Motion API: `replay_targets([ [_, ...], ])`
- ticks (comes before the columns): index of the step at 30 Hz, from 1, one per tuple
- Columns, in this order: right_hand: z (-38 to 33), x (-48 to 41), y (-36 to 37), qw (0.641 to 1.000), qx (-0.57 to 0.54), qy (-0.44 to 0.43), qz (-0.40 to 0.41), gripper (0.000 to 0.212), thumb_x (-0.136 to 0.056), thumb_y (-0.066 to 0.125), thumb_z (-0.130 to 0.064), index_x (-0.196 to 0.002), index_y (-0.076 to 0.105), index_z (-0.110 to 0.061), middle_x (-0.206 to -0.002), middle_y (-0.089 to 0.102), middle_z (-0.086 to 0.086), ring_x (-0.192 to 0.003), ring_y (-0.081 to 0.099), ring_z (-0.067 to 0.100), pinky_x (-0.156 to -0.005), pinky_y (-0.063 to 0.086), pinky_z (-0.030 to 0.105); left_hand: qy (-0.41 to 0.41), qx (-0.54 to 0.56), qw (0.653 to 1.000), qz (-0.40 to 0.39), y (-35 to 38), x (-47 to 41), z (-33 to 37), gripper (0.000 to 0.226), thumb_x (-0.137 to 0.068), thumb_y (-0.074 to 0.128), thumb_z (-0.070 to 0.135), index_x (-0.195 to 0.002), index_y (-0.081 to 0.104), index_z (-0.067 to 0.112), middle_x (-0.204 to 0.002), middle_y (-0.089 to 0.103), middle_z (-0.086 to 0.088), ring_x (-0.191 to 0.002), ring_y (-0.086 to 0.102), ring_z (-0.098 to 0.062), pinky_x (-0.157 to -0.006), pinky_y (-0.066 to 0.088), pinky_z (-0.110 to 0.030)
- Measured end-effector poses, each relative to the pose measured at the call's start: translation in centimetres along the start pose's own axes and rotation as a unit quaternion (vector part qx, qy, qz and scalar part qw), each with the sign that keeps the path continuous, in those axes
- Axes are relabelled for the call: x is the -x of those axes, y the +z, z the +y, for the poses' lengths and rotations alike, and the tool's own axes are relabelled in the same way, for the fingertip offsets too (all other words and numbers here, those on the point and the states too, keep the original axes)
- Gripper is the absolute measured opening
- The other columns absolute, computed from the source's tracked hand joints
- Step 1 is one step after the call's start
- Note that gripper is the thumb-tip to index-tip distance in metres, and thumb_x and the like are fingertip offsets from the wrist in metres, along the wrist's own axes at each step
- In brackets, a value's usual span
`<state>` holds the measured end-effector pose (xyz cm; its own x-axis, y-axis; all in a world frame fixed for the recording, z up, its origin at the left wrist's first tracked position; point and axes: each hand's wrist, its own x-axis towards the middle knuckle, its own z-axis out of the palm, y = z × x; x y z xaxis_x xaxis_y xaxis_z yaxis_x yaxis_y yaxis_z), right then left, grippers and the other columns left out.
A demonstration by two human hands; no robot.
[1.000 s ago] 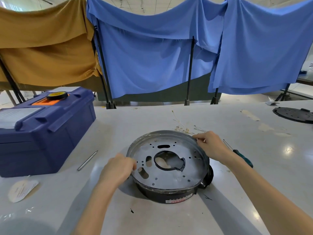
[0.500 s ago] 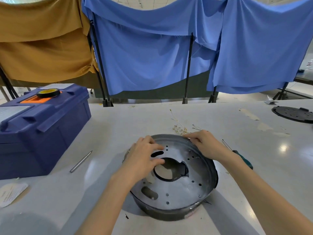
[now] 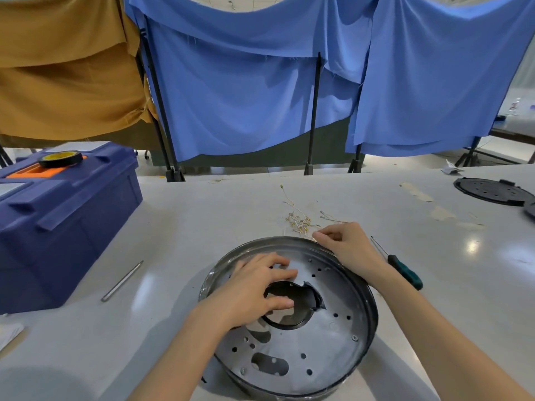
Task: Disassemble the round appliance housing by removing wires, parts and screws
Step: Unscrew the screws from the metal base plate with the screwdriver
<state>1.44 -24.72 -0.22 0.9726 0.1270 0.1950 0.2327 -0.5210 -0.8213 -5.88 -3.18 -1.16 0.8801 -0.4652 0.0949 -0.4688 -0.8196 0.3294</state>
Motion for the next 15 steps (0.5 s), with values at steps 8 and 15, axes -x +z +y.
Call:
replay_targets([
  [8,2.4,1.4,-2.3,0.932,0.323,0.124,0.112,0.024,-0.096,0.048,-0.013,-0.110,0.067,-0.014,-0.116,0.060,0.010,-0.117,0.038,0.036,-0.091,0.031,0.044,-0.017,0.008,0.999,-0.034,-0.2,0.3,0.4,0.050,-0.096,0.051,0.040,-0.143,0.036,0.038,-0.152,0.024,0.015,-0.141,0.012,-0.005,-0.117,0.015,-0.040],
  [15,3.5,3.0,-2.6,0.888,0.405,0.201,0.079,0.040,-0.083,0.047,0.010,-0.117,0.054,-0.010,-0.118,0.050,0.013,-0.118,0.035,0.034,-0.089,0.035,0.045,-0.024,0.048,0.996,-0.066,-0.4,0.8,0.8,0.054,-0.097,0.050,0.036,-0.147,0.029,0.036,-0.156,0.013,0.018,-0.145,-0.004,-0.003,-0.120,0.005,-0.035],
])
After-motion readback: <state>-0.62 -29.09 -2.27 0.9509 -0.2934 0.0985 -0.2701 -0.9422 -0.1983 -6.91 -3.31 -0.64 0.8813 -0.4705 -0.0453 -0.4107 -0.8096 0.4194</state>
